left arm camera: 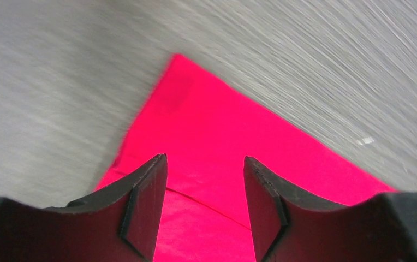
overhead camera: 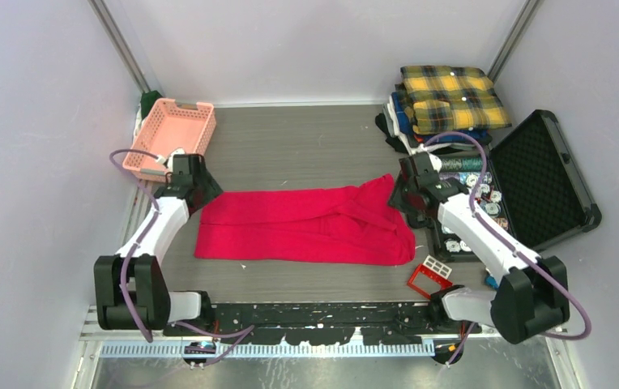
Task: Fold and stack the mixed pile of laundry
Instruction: Fold the T-shirt at the center of the board.
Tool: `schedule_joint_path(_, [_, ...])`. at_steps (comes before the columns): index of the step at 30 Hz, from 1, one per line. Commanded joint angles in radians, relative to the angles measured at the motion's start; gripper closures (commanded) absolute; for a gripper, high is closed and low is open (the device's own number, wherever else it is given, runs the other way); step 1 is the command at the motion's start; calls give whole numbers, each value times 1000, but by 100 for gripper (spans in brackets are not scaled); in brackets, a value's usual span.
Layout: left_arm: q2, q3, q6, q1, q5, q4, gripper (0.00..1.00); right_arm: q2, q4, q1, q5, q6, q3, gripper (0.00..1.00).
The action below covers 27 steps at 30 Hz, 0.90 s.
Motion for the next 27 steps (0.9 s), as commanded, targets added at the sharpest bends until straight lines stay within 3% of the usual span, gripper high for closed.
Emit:
schedule_joint_path(1, [35, 7, 65, -89, 157, 126, 46, 137, 87, 53, -61, -10, 130, 62])
schedule_joint_path(8, [190, 88, 117, -195, 323, 150, 58, 444, 120, 79, -108, -28, 317, 84])
schedule_joint_path(15, [329, 206, 130, -326, 367, 139, 63, 616, 132, 82, -120, -23, 375, 88])
schedule_joint_path(27, [482, 312, 115, -426, 370, 140, 68, 588, 119, 142, -92, 16, 320, 91])
